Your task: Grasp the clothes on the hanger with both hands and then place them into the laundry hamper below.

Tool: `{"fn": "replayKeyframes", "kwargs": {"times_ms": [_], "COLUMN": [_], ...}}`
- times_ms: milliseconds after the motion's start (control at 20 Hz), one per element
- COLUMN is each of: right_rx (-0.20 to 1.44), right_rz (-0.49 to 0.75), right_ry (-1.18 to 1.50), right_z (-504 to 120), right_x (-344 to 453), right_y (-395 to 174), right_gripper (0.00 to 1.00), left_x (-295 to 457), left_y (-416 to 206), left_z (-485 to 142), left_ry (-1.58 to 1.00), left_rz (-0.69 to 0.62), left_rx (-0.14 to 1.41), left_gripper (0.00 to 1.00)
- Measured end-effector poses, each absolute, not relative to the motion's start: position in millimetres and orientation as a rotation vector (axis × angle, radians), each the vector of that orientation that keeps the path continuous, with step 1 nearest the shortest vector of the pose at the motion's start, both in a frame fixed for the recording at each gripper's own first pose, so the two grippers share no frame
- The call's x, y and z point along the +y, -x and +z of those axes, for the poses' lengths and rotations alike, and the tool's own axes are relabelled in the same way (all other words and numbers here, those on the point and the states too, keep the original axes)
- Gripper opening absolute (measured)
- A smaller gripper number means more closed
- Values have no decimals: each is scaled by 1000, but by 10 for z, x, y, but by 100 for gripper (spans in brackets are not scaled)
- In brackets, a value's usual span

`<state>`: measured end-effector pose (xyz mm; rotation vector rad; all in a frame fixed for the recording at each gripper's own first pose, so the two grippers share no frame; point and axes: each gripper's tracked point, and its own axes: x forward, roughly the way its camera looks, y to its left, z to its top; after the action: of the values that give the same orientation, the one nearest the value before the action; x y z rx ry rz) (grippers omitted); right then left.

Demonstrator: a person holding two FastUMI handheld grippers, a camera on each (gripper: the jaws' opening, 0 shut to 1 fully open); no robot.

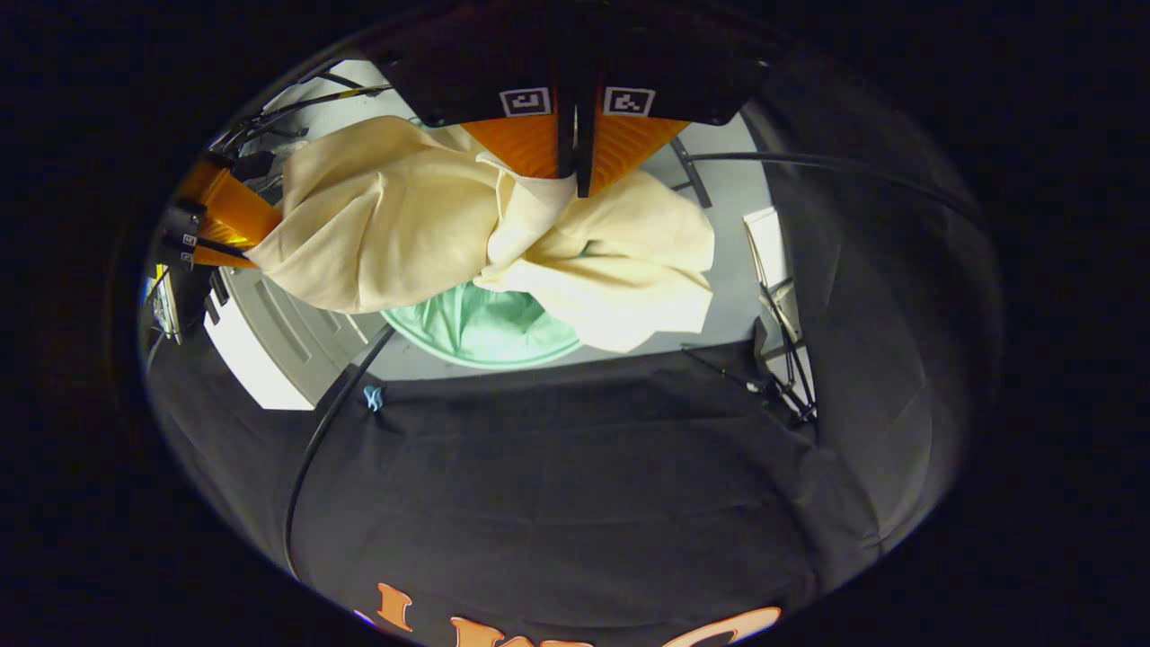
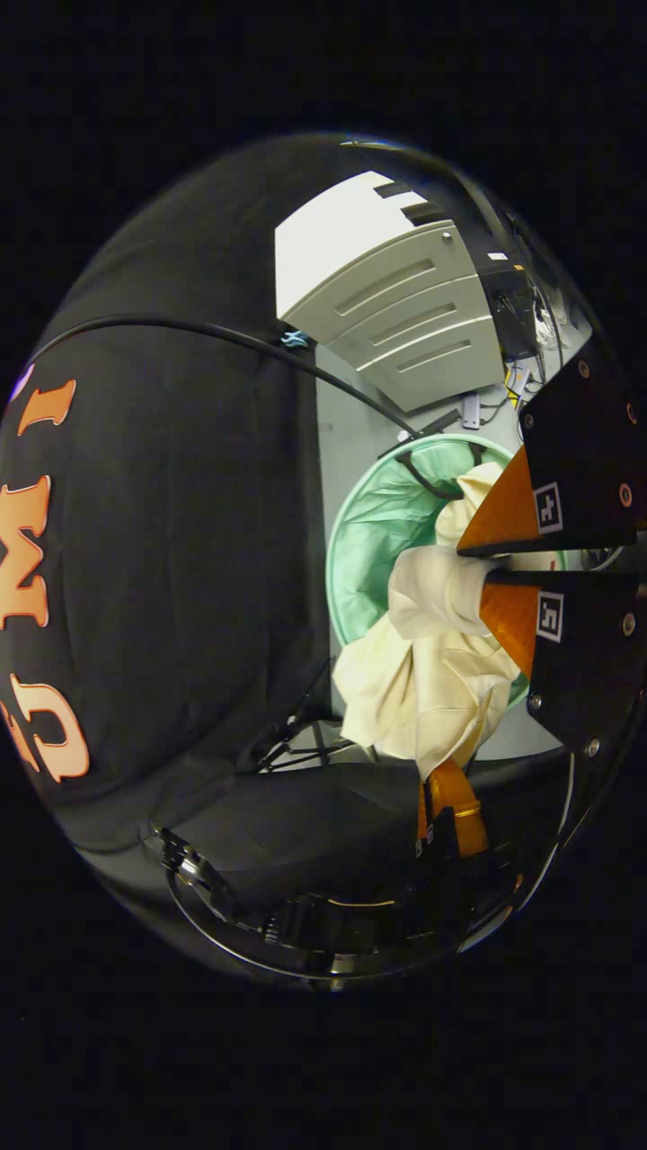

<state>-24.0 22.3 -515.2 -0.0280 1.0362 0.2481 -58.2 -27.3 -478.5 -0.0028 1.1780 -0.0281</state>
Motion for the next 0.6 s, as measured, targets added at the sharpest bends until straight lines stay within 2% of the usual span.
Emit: {"fn": "replayKeyframes", "kwargs": {"times_ms": [100,150,250,300,350,400,450,500,550,600], "right_rx": [1092,1116,1142,1162,1188,1205,1213,1215,1211,1202], "right_rz": [237,234,221,218,218,213,204,198,193,190], "right_ry": [49,49,39,30,19,11,8,5,0,-4], "right_z": [-5352,-5359,-5430,-5497,-5521,-5527,-5542,-5554,-5536,-5507], "right_x": [161,145,125,125,135,123,103,83,80,61], "right_y": [363,460,539,565,624,691,717,714,722,733], "right_gripper": [11,26,56,66,87,90,86,85,94,93], "left_x": [-233,-226,-159,-107,-48,-17,-26,-36,-42,-44], "left_y": [674,729,898,946,977,1014,1043,1050,1074,1065], "left_z": [-4928,-4984,-5045,-5068,-5098,-5123,-5143,-5121,-5070,-5003], "left_ry": [27,32,11,-8,-28,-32,-27,-19,-11,-3], "left_rz": [-16,-14,-13,-5,7,13,15,14,11,8], "left_rx": [1212,1233,1292,1308,1316,1323,1327,1323,1307,1285], "left_gripper": [10,14,52,70,89,96,100,100,100,99]}}
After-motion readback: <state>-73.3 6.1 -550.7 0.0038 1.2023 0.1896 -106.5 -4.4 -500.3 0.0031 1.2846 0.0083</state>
